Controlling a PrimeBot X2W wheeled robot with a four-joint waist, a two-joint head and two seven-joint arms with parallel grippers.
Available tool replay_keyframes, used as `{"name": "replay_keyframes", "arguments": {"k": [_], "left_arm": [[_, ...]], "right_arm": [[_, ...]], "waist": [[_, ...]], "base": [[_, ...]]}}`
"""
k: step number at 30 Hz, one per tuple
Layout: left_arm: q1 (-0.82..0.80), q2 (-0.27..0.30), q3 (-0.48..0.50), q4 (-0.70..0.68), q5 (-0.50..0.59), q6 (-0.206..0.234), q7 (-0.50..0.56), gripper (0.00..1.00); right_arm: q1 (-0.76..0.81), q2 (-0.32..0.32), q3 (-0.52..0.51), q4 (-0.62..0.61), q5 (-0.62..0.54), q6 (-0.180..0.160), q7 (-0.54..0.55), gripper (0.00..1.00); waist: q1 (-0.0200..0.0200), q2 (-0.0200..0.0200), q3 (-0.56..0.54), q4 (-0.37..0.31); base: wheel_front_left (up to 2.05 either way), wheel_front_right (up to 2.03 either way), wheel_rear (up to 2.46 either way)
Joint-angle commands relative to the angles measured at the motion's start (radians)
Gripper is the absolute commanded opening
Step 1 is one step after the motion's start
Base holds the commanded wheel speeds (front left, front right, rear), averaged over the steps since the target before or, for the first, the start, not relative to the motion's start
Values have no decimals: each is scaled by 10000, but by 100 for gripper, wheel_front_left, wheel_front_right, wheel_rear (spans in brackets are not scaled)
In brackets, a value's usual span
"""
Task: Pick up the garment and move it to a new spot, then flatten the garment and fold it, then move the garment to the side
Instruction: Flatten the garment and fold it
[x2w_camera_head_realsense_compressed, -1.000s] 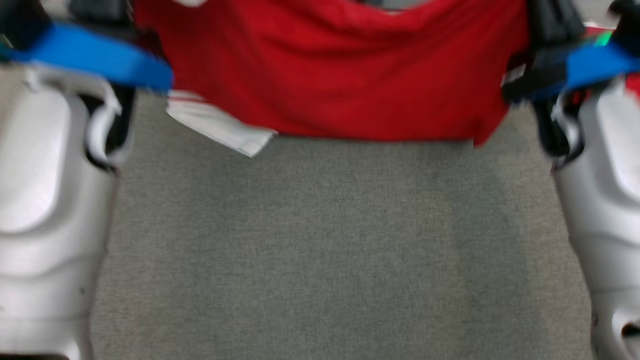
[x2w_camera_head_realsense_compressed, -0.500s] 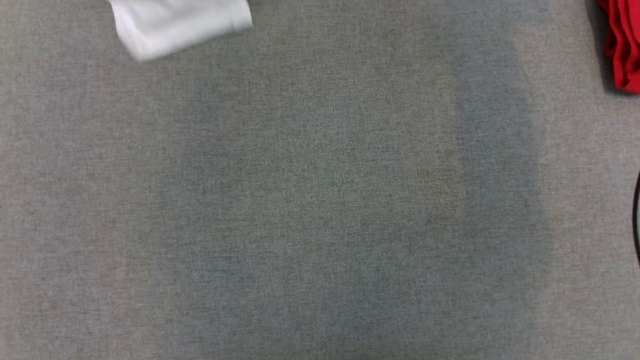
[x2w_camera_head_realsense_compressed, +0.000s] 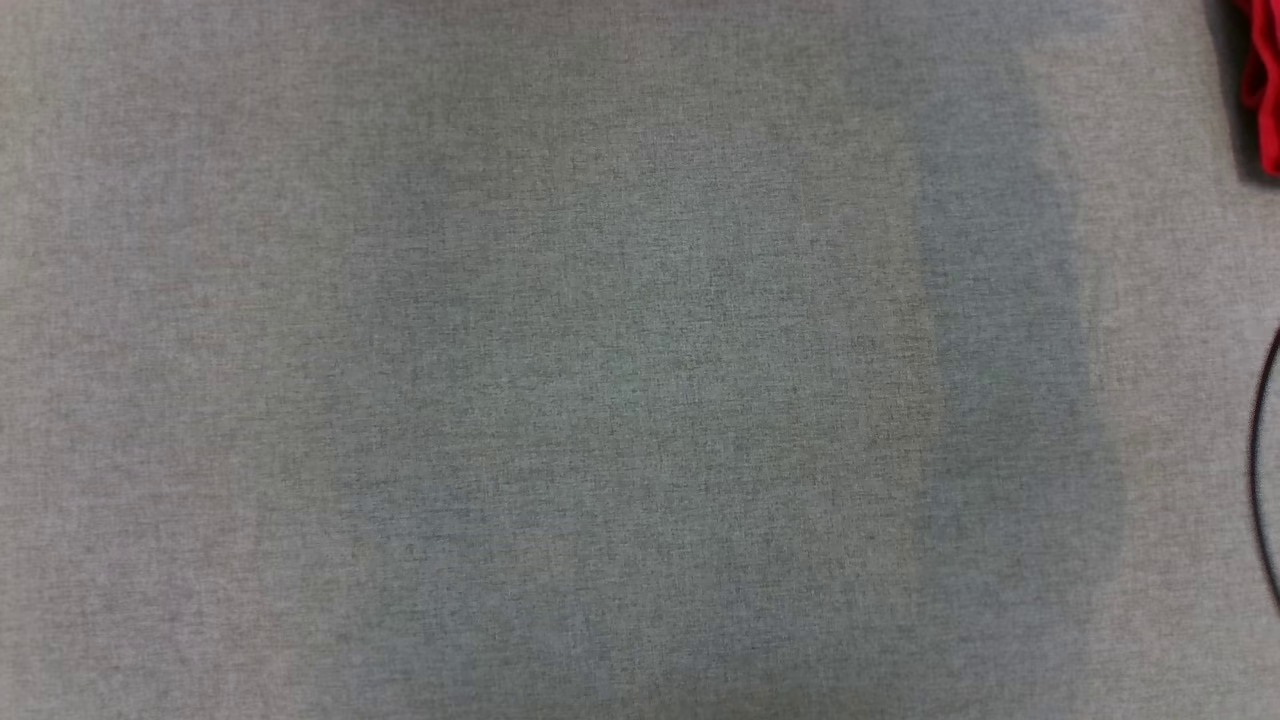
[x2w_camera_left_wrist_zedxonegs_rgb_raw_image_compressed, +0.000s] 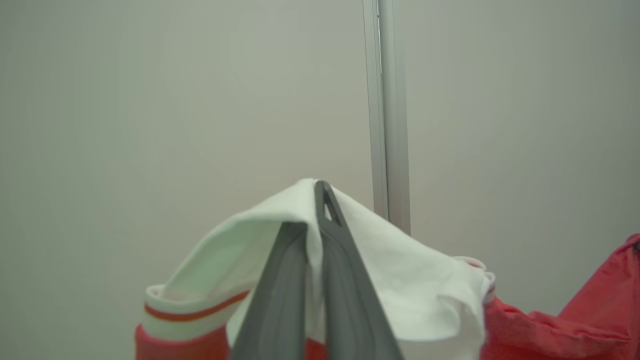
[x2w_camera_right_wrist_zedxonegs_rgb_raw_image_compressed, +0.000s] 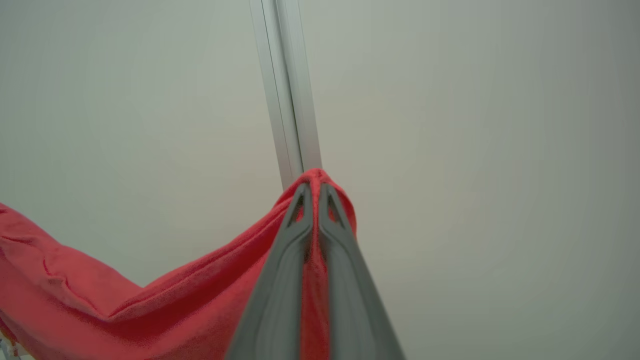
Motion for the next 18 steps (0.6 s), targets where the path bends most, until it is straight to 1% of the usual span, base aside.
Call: {"name": "replay_keyframes", "arguments": {"k": [1,6,10,13,15,18], "left_arm": [[573,141,-160,30,-107,-3,-91,0],[2272,323,-28,-471,-407,-4,-157,0],[4080,454,563,-1562,-469,-4,-156,0],[5607,545,1008,-2546,-359,138,-159,0],[6621,517,1235,-3114,-349,199,-159,0],[8080,454,1638,-3956,-312,410,-160,0]], "right_arm": [[556,70,114,-219,105,1,-50,0],[2187,126,275,-1086,241,1,-51,0],[3785,318,361,-1945,299,1,-51,0],[4956,419,471,-2546,440,1,-51,0],[5737,452,490,-2996,542,1,-52,0],[6892,466,579,-3614,663,1,-50,0]], "waist": [[0,0,33,23],[0,0,-144,26],[0,0,-436,23],[0,0,-718,-48],[0,0,-889,-40],[0,0,-1165,-27]], "base": [[0,0,0],[0,0,0],[0,0,0],[0,0,0],[0,0,0],[0,0,0]]}}
